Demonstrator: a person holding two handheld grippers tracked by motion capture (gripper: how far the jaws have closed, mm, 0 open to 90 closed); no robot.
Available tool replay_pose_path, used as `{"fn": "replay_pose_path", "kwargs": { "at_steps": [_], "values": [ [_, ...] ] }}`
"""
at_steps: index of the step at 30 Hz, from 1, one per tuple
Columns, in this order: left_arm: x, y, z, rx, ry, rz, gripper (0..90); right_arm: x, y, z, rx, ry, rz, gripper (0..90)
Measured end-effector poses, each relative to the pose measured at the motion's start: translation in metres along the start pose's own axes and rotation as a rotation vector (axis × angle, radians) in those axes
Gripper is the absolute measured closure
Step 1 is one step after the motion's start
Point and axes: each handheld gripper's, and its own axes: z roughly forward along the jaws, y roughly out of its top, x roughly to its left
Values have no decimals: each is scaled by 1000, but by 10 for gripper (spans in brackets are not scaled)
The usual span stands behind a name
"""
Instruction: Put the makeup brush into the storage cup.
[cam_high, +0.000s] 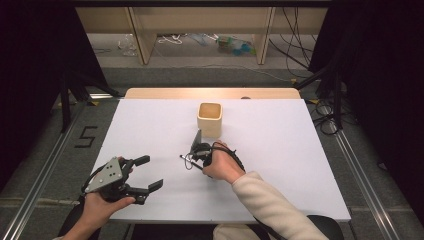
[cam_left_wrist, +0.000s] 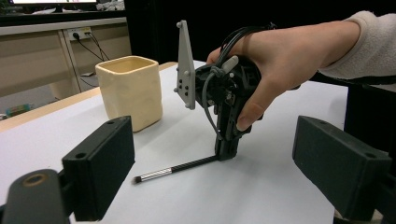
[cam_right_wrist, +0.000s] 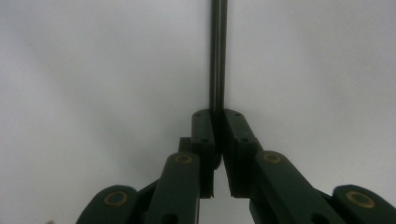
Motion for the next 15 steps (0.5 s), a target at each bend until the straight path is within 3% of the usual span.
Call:
{"fn": "replay_pose_path", "kwargs": {
  "at_steps": [10,15],
  "values": [
    [0,0,0,3,0,1,132,-5,-4,-2,-13,17,4,845],
    [0,0,0,4,2,2,132,-6,-6,-6,-58,7,4,845]
  ]
}}
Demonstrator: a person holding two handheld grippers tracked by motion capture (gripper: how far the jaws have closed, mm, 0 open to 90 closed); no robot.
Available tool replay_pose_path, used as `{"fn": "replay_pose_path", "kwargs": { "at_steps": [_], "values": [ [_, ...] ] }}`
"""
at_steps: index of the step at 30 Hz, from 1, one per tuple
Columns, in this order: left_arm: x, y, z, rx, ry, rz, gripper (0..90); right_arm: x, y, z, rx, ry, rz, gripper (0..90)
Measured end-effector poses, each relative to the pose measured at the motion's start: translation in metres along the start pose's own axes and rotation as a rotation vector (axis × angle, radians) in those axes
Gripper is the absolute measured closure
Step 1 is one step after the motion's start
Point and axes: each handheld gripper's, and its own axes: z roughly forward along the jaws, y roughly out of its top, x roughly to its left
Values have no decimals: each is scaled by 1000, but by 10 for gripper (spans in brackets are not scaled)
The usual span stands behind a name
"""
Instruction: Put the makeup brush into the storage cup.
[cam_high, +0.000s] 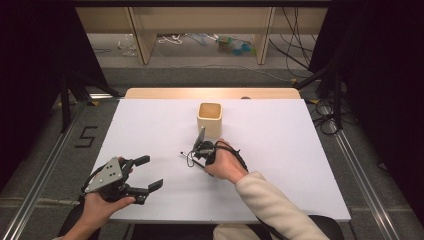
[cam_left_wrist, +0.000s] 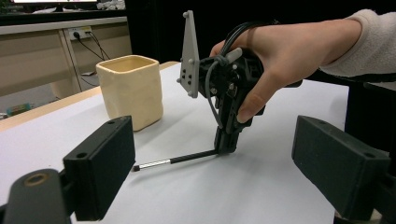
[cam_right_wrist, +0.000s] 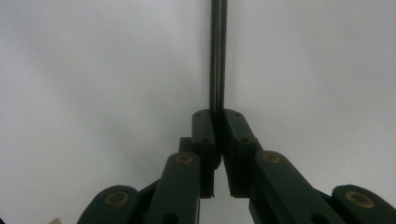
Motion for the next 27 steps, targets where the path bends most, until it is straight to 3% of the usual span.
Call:
{"fn": "replay_pose_path", "kwargs": {
  "at_steps": [8,10,14,21,27],
  "values": [
    [0,0,0,-2,0,3,134,-6,-7,-9,-79,5,-5,845],
    [0,0,0,0,1,3,134,-9,-10,-11,-119,11,-20,845],
    [0,0,0,1,3,-3,134,-11,-17,-15,-176,43,-4,847],
    [0,0,0,0,4,-3,134,-14,-27,-21,-280,46,-20,846],
    [0,0,0,2,4,-5,134,-18,-44,-26,-383,80,-16,847]
  ]
}}
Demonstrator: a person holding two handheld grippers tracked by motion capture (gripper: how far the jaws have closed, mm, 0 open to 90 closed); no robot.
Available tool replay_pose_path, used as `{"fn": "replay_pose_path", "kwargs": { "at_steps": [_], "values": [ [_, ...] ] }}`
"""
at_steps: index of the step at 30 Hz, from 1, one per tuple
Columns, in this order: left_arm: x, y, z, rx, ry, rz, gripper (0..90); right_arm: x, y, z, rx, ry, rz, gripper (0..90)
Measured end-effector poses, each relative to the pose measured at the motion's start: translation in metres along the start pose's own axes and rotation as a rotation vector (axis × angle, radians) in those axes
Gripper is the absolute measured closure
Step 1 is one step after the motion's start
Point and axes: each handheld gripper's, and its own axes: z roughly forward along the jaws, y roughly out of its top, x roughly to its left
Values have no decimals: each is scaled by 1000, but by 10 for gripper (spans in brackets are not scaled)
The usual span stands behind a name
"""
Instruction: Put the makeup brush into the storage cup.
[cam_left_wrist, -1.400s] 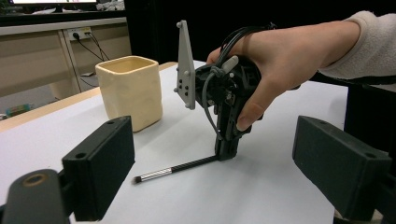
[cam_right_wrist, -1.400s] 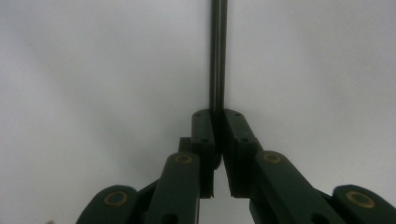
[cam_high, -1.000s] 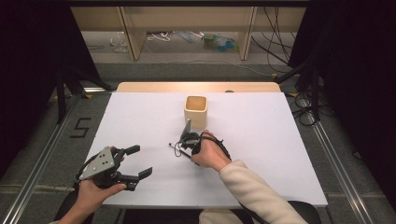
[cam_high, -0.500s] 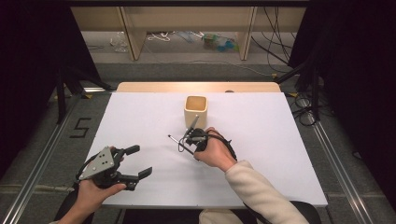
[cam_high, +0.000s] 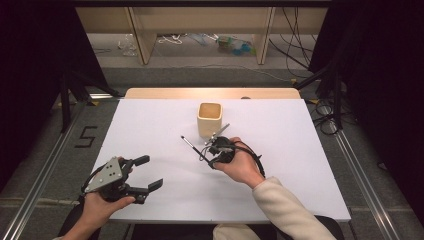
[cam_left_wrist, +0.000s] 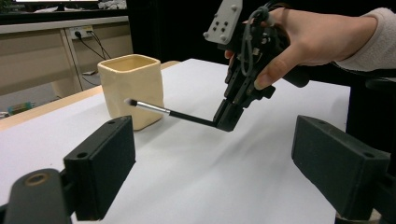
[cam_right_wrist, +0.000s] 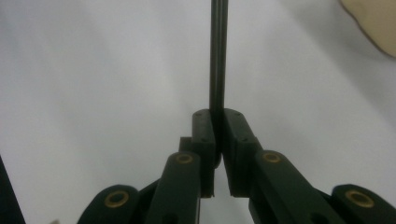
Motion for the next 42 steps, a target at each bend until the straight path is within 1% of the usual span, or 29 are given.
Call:
{"fn": "replay_pose_path", "kwargs": {
  "at_steps": [1,2,7,9,11,12,13,14,15,16,18,19,20,21,22,23,25,26,28,29,31,32,35,36,38,39,40,41,42],
  "values": [
    [0,0,0,0,0,0,134,0,0,0,0,0,0,847],
    [0,0,1,-9,-5,-2,134,-2,-5,-3,-35,10,-4,847],
    [0,0,1,0,1,-2,134,-6,-18,-9,-108,28,-18,847],
    [0,0,1,0,2,-2,134,-8,-21,-10,-132,32,-24,847],
    [0,0,1,-6,-2,-2,134,-8,-23,-11,-142,35,-27,846],
    [0,0,1,1,3,-1,135,-9,-27,-13,-168,40,-24,846],
    [0,0,1,-1,2,-2,135,-9,-27,-13,-168,40,-24,846],
    [0,0,1,0,2,-3,135,-10,-29,-14,-182,44,-35,847],
    [0,0,1,0,2,-2,135,-10,-31,-14,-207,34,-42,846],
    [0,0,1,1,2,-1,135,-10,-31,-15,-205,45,-41,846],
    [0,0,1,1,3,0,135,-9,-35,-15,-248,47,-49,846],
    [0,0,1,0,2,-1,135,-9,-35,-15,-248,47,-49,846],
    [0,0,1,0,3,-2,134,-9,-37,-15,-263,48,-60,846],
    [0,0,1,0,2,-1,134,-10,-39,-17,-272,59,-84,846],
    [0,0,1,1,3,0,134,-10,-40,-17,-287,59,-93,846],
    [0,0,1,1,3,0,134,-10,-40,-17,-287,59,-93,846],
    [0,0,1,1,3,-1,134,-10,-44,-19,-330,64,-107,846],
    [0,0,1,1,3,-2,134,-10,-44,-19,-330,64,-107,846],
    [0,0,1,2,3,-1,134,-10,-47,-21,-363,86,-107,846],
    [0,0,1,2,3,0,134,-10,-47,-21,-363,86,-107,846],
    [0,0,1,1,3,-1,135,-10,-50,-22,-385,98,-102,846],
    [0,0,1,0,3,-2,134,-11,-53,-23,-418,101,-102,847],
    [0,0,1,0,4,-3,135,-12,-57,-26,-472,102,-109,846],
    [0,0,1,0,3,-2,135,-12,-57,-26,-472,102,-109,846],
    [0,0,1,-1,4,-1,135,-13,-61,-28,-536,100,-102,846],
    [0,0,1,-1,4,-2,135,-15,-62,-30,-554,99,-107,846],
    [0,0,1,-1,4,-2,135,-15,-62,-30,-554,99,-107,846],
    [0,0,1,-1,4,-2,135,-16,-65,-31,-593,108,-99,846],
    [0,0,1,-1,4,-1,135,-16,-65,-31,-593,108,-99,846]
  ]
}}
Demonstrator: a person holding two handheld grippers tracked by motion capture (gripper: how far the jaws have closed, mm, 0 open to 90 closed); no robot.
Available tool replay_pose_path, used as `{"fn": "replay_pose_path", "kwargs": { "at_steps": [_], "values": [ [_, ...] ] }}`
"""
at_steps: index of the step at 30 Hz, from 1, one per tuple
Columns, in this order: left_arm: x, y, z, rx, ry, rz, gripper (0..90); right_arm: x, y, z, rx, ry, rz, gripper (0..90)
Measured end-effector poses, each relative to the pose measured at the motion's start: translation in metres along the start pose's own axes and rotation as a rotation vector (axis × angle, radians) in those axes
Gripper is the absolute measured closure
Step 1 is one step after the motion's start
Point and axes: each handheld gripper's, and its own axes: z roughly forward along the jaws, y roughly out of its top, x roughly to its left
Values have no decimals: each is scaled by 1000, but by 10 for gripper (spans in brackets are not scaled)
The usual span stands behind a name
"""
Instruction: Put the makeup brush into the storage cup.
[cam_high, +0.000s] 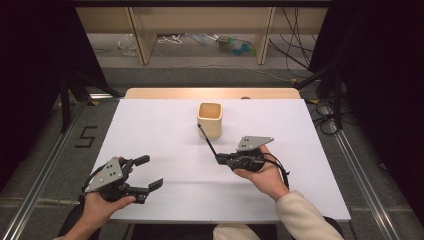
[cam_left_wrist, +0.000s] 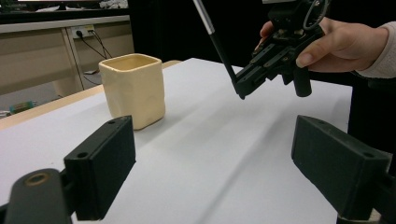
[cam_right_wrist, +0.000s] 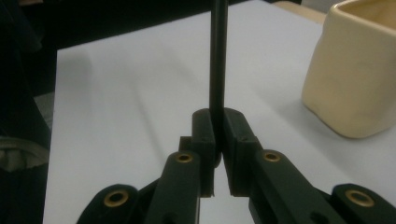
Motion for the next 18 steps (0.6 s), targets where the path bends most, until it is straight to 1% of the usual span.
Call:
{"fn": "replay_pose_path", "kwargs": {
  "at_steps": [1,2,3,4,6,7,8,9,10,11,12,15,16,18],
  "values": [
    [0,0,0,0,0,0,135,-1,0,-3,-13,-4,-10,846],
    [0,0,0,0,0,0,135,-1,-1,-4,-43,-4,-20,846],
    [0,0,0,0,0,-2,135,-1,-1,-6,-40,3,-9,846],
    [0,0,0,0,0,-2,135,-1,-1,-6,-40,3,-9,846],
    [0,0,0,-1,0,0,135,-2,-1,-9,-75,10,-16,846],
    [0,0,0,0,0,0,135,-1,-2,-10,-78,17,-3,846],
    [0,0,0,-1,0,0,136,-3,-3,-12,-110,25,3,846],
    [0,0,0,-1,0,-1,136,-3,-3,-12,-110,25,3,846],
    [0,0,0,-1,0,-1,136,-3,-3,-14,-122,32,3,846],
    [0,0,0,-1,1,-1,136,-4,-3,-15,-141,38,1,846],
    [0,0,0,-3,2,-2,136,-5,-4,-17,-162,48,16,846],
    [0,0,0,-3,3,-2,137,-5,-5,-19,-177,57,27,846],
    [0,0,0,-3,3,-2,137,-5,-6,-20,-185,39,26,846],
    [0,0,0,-4,3,-2,137,-5,-6,-21,-185,47,29,846]
  ]
}}
